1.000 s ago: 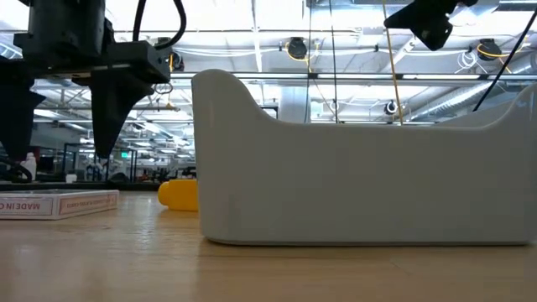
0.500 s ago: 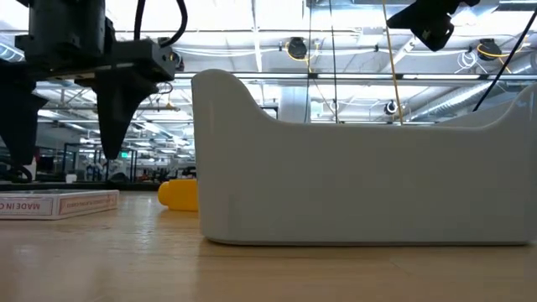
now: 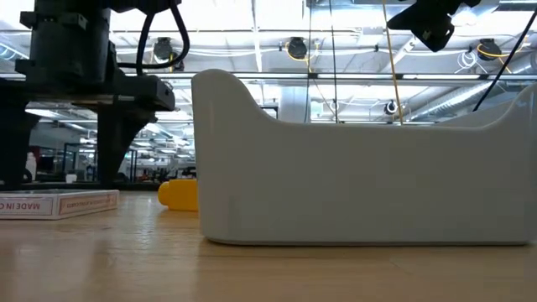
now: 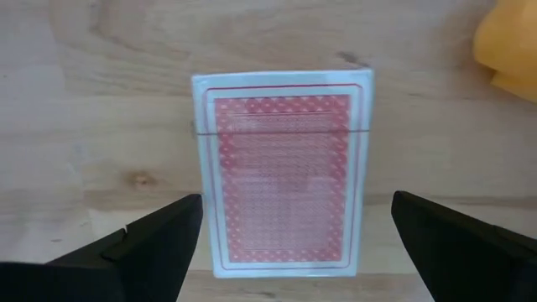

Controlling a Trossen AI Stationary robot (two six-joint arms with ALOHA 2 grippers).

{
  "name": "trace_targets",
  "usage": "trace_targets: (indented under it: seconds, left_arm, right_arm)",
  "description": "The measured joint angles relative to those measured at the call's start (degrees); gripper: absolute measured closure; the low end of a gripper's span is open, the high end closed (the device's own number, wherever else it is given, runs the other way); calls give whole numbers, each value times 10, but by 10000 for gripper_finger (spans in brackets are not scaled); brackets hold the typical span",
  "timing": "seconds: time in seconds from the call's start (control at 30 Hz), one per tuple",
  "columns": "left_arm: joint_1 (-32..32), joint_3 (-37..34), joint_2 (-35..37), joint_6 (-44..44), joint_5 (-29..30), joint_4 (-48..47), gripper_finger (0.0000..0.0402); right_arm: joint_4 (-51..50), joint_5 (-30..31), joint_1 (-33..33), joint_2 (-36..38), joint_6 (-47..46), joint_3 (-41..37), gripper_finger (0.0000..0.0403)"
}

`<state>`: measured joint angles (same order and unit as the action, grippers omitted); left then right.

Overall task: Pick & Place Toys
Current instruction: Put the red card pack into the bottom gray bin

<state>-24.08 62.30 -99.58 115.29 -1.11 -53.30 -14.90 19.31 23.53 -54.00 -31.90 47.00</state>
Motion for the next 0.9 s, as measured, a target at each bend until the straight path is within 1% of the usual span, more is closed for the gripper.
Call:
trace_targets:
  seconds: [0.33,0.9]
  left_arm:
    - [0,0,-16,7,-17,-4,9]
    - [0,0,-26,-7,-15,10,9]
  right_arm:
    - [0,0,-1,0,0,0,232]
    - [-2,0,-1,0,2,0,232]
